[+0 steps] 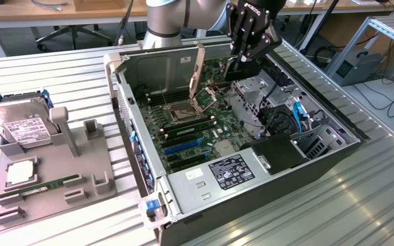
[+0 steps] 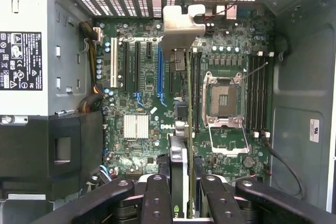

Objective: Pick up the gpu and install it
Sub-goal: 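Insert the gpu into the slot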

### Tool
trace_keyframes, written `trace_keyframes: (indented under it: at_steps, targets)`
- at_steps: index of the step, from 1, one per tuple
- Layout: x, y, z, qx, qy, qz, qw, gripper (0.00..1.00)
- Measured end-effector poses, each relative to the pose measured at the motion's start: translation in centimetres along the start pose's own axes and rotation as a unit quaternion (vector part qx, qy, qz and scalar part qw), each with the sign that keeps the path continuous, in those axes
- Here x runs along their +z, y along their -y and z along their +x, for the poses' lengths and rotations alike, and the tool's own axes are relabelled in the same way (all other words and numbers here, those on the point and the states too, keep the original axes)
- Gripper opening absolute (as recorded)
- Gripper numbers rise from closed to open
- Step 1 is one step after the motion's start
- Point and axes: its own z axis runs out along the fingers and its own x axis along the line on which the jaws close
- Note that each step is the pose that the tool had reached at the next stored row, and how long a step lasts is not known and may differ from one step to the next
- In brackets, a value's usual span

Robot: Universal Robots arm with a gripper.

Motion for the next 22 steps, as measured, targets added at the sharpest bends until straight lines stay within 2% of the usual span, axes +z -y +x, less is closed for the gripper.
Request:
trace_keyframes:
  at_steps: [4,7,13,22]
  targets:
    - [0.00,0.00,0.00,0.000,0.0000,0.0000,1.0000,0.27]
    - [0.06,0.00,0.03,0.001,0.0013,0.0001,1.0000,0.27]
    - [0.33,0.01,0.12,0.005,0.0013,0.0001,1.0000,0.27]
    - [0.75,0.00,0.13,0.035,0.0023,0.0005,0.9994,0.27]
